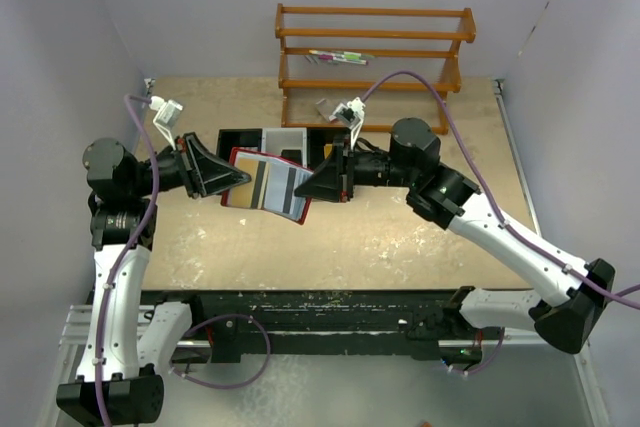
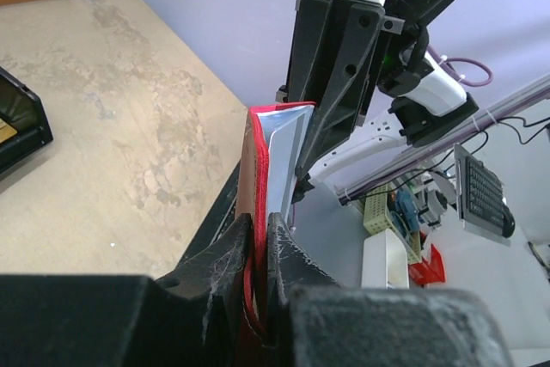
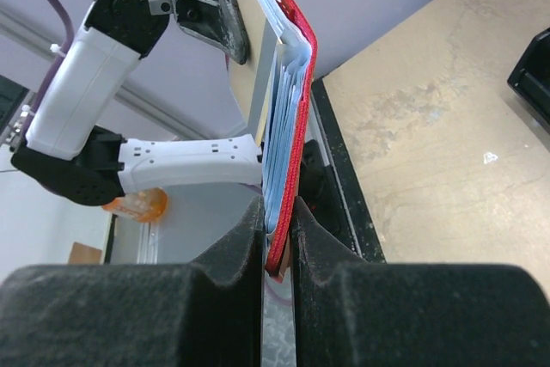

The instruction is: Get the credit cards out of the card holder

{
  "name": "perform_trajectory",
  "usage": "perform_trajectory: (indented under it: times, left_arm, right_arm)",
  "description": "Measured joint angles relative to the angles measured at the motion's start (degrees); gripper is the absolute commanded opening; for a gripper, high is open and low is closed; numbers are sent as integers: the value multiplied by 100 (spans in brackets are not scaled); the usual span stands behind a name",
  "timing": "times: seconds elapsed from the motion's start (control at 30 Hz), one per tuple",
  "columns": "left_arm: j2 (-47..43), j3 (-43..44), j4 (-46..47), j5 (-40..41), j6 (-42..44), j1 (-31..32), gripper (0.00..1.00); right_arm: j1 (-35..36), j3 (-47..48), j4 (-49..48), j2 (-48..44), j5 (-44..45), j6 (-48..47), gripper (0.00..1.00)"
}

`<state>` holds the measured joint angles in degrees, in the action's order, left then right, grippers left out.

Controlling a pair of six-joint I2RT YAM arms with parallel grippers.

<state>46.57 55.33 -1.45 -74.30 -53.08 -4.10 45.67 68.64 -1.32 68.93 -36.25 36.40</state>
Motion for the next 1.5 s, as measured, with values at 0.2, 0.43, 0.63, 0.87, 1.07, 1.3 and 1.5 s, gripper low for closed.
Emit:
perform_trajectory:
  times: [0.2,0.43,0.63,0.87,1.07,1.3,1.5]
  left_arm:
    - [17,-24,157,-4,-293,0,4]
    - [37,-24,181,9,-448,0,2]
    - [37,33,-149,190,-251,0,0]
    - [70,501,-1294,846,715,0,0]
    - [136,525,-1464,960,896,0,1]
    - [203,518,-1259,863,671,0,0]
    - [201,509,-890,702,284,0,0]
  right_arm:
    - [-42,-186,-428,-2,-245,223,48]
    - [-275,-210,-330,-450,-37,98,68]
    - [-820,9,251,-922,658,52,69]
    - [-903,293,264,-892,715,227,64]
    - [-632,31,-986,-186,59,990,62]
    - [-63,15,-1908,848,-420,1578,55]
    - [-24,-125,-2771,1134,-623,2109,48]
